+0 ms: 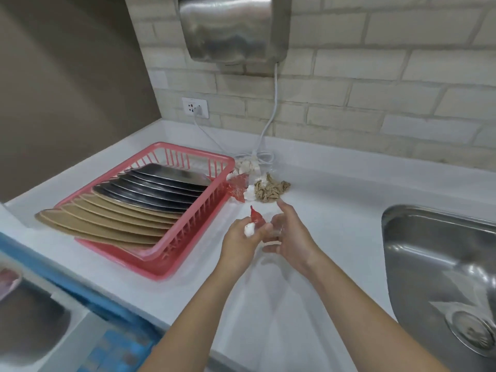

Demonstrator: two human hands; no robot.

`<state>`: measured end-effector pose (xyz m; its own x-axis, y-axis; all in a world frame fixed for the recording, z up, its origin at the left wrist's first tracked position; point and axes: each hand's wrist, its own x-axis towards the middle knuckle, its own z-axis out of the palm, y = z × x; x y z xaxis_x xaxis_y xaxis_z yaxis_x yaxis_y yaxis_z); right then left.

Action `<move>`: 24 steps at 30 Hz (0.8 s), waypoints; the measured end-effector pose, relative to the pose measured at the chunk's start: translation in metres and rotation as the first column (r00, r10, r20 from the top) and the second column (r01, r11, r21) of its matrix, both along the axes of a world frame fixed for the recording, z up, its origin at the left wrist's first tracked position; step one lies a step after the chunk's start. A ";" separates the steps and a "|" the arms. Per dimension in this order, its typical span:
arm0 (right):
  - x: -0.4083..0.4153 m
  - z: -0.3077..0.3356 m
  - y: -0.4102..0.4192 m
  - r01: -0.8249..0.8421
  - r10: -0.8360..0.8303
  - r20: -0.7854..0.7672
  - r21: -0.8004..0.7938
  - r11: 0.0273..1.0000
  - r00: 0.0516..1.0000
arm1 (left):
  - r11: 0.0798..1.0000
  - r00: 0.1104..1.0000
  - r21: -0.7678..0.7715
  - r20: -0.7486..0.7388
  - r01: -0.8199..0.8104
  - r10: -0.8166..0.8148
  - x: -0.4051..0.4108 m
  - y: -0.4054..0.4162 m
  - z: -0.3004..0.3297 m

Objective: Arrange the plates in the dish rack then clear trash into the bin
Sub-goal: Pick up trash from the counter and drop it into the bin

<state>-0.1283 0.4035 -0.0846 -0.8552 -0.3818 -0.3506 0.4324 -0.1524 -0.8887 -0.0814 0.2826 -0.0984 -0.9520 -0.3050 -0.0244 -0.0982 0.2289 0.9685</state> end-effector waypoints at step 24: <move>0.183 -0.025 -0.200 -0.715 0.721 -0.088 0.093 0.693 0.688 | 0.885 0.886 -0.119 0.061 -0.450 0.459 0.247 -0.159 -0.012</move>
